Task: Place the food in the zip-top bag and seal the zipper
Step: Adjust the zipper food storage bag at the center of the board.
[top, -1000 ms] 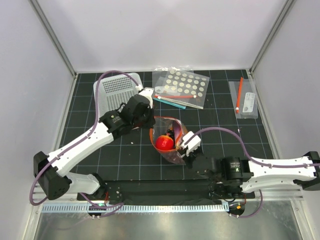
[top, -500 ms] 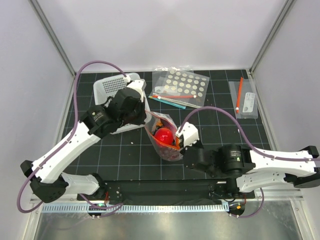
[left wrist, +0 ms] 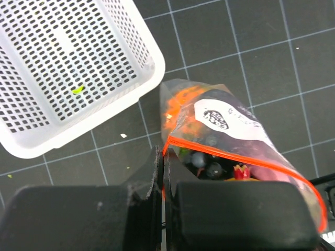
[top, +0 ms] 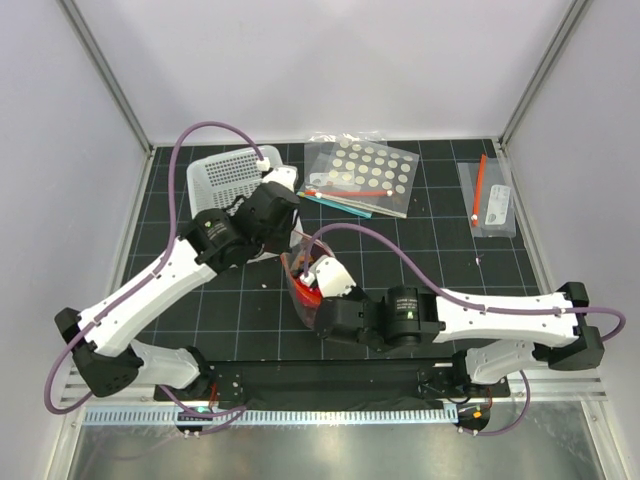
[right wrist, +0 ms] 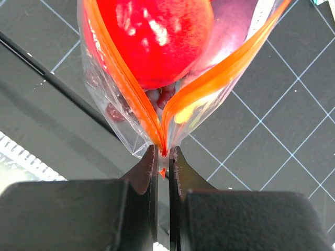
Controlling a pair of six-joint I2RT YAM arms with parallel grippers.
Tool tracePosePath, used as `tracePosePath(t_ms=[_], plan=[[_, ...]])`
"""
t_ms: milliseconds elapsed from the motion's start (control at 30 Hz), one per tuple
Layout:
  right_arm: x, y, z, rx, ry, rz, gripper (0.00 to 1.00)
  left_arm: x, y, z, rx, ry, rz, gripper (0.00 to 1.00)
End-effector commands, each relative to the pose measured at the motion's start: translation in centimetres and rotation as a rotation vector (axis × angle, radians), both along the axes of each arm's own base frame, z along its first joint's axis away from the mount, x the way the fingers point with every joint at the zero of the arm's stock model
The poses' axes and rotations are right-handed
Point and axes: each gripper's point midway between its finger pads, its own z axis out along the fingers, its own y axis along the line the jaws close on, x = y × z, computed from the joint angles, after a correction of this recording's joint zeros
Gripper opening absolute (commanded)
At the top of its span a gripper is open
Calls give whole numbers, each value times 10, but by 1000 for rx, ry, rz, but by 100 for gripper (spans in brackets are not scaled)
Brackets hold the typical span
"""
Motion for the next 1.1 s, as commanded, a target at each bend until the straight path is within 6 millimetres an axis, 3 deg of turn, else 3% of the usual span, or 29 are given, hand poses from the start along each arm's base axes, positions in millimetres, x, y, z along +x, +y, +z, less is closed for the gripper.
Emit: tracePosePath(t_ms=[0, 100, 167, 333, 367, 433, 533, 567, 700, 733, 767, 833, 900, 1067], plan=[[-1, -3, 27, 39, 3, 13, 1, 13, 8, 24, -11, -87, 63, 0], [-12, 18, 42, 169, 37, 110, 1, 8, 14, 35, -26, -99, 64, 0], [-16, 32, 63, 312, 44, 139, 1, 3, 21, 47, -46, -117, 69, 0], [-56, 79, 45, 327, 221, 347, 1, -17, 58, 53, 5, -110, 116, 0], [-60, 92, 41, 332, 235, 369, 1, -21, 67, 56, 2, -120, 133, 0], [-54, 99, 44, 343, 209, 356, 1, -25, 78, 55, 3, -131, 170, 0], [-13, 81, 45, 341, 159, 200, 1, -23, 80, 50, -9, -152, 185, 2], [18, 63, 38, 335, 151, 81, 1, -17, 73, 48, -15, -159, 183, 4], [68, 16, -3, 262, 170, -91, 1, 10, 20, 4, 41, -57, 82, 2], [70, 13, -10, 266, 185, -93, 1, 22, 0, -23, 80, 4, 49, 0], [73, 15, -12, 300, 191, -93, 1, 24, -15, -34, 61, 50, -1, 0], [77, 6, -18, 323, 184, -112, 1, 44, -25, -51, 59, 80, 23, 0], [77, 1, -15, 343, 165, -101, 1, 53, -25, -49, 17, 75, 45, 0], [72, -5, 4, 389, 116, -43, 1, 45, 0, -15, -99, -22, 90, 0]])
